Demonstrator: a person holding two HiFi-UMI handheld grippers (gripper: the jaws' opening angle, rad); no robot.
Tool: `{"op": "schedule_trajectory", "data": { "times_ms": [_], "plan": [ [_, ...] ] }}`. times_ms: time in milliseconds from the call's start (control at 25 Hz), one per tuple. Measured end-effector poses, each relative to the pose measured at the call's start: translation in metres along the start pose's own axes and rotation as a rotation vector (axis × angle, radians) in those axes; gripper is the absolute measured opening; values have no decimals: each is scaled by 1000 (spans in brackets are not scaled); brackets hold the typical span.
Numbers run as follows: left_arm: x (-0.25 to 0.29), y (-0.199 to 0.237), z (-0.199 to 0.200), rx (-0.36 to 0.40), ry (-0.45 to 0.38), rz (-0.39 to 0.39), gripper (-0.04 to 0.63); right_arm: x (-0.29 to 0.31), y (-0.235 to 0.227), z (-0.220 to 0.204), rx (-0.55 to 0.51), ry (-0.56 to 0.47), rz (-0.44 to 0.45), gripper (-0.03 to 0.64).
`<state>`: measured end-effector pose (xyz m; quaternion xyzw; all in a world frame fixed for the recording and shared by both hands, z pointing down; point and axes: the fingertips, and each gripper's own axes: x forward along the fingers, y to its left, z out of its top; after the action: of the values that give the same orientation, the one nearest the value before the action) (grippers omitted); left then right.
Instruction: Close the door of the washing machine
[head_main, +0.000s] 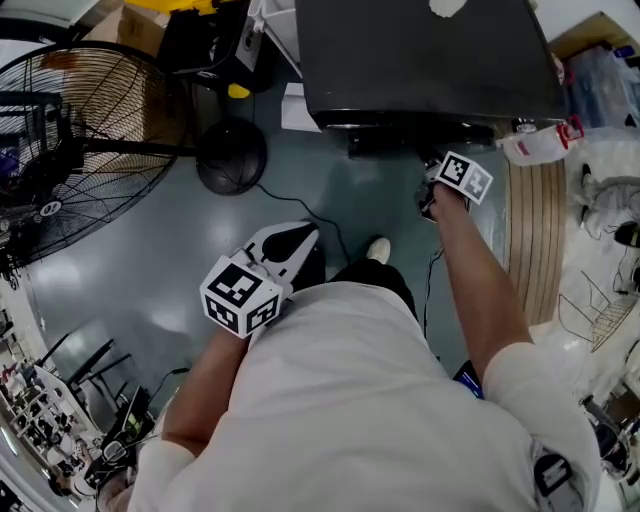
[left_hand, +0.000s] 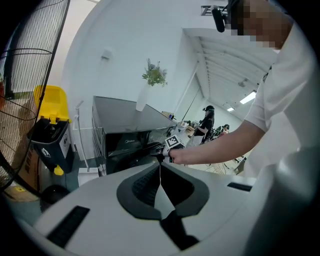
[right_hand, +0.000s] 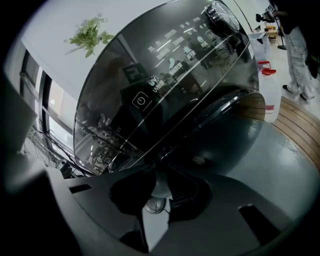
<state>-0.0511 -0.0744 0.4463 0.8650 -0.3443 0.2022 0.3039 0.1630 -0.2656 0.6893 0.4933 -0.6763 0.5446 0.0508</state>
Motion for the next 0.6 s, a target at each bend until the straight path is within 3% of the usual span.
{"op": "schedule_trajectory", "data": {
  "times_ms": [600],
  "plan": [
    [1, -6, 0, 12, 7, -21, 18, 0, 2, 0, -31, 14, -7, 84]
  ]
}}
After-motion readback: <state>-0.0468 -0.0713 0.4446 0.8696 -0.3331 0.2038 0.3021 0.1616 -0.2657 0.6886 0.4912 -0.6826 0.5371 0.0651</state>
